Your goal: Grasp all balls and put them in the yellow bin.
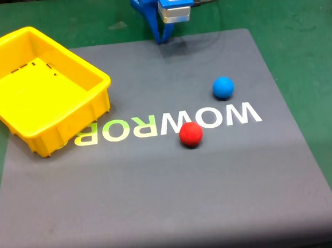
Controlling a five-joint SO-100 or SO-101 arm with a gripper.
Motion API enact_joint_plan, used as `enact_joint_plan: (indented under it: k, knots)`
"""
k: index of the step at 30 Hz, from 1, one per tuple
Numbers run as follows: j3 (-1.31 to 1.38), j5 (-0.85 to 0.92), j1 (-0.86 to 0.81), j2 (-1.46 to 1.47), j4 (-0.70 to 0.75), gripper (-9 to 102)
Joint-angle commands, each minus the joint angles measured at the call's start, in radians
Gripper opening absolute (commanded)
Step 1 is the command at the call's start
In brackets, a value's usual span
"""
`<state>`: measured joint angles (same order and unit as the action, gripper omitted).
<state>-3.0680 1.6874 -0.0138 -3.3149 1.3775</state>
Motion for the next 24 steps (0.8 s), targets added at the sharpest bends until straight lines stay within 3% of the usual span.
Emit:
enact_joint_plan:
  k: [1,16,20,24]
  knots:
    - [-0.032,-0.034,-0.017,-0.011,0.003,0]
    - [-0.032,-0.035,-0.015,-0.009,0.003,1]
    - [0.002,-0.071,-0.012,-0.008,-0.003,25]
    - [0.104,-0.089,0.015,-0.008,0.002,32]
